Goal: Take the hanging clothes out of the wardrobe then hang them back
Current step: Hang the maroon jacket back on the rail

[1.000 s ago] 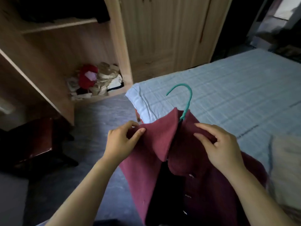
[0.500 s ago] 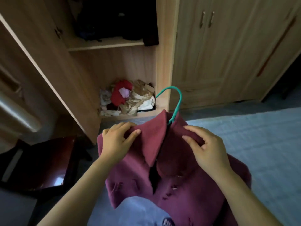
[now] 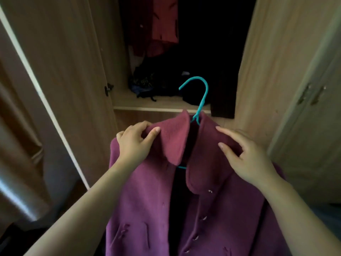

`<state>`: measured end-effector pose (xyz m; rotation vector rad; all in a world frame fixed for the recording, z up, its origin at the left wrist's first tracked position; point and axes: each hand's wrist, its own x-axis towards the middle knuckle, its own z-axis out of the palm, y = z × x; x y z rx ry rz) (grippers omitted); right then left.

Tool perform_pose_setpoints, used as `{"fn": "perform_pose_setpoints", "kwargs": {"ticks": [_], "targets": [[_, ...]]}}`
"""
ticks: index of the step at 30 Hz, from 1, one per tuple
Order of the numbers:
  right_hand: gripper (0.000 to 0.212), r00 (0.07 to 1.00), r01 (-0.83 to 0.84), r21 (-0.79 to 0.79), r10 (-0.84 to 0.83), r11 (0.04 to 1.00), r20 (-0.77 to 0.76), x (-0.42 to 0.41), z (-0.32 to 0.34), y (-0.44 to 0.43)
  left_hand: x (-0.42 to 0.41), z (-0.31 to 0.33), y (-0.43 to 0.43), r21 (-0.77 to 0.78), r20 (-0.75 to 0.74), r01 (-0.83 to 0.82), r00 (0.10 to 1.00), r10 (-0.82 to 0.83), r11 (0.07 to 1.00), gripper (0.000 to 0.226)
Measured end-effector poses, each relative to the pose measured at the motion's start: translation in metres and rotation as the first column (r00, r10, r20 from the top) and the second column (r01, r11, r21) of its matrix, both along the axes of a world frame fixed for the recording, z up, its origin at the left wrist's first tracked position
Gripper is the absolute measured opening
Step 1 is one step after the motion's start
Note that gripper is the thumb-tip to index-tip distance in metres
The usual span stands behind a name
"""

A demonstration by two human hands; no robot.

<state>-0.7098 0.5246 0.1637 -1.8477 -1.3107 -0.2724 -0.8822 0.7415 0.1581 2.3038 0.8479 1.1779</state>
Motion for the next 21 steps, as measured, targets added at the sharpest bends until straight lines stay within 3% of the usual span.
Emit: {"fn": "perform_pose_setpoints", "kwargs": {"ticks": [10, 15, 21], "targets": [[0.04, 0.95, 0.081, 0.177, -0.13, 0.981, 0.284, 0.156, 0.118, 0.223, 0.138, 0.125, 0.225, 0.12, 0.159, -0.006, 0.987, -0.013, 0.993, 0.025], [0.038, 0.885, 0.018, 0.271, -0.142, 0.962, 0.444, 0.222, 0.183, 0.332, 0.204, 0.194, 0.33, 0.235, 0.236, -0.092, 0.971, 0.035, 0.968, 0.039], [0.032, 0.843, -0.069, 0.378, -0.148, 0.923, 0.517, 0.286, 0.296, 0.458, 0.266, 0.293, 0.449, 0.255, 0.362, -0.123, 0.932, 0.023, 0.959, 0.022]]}}
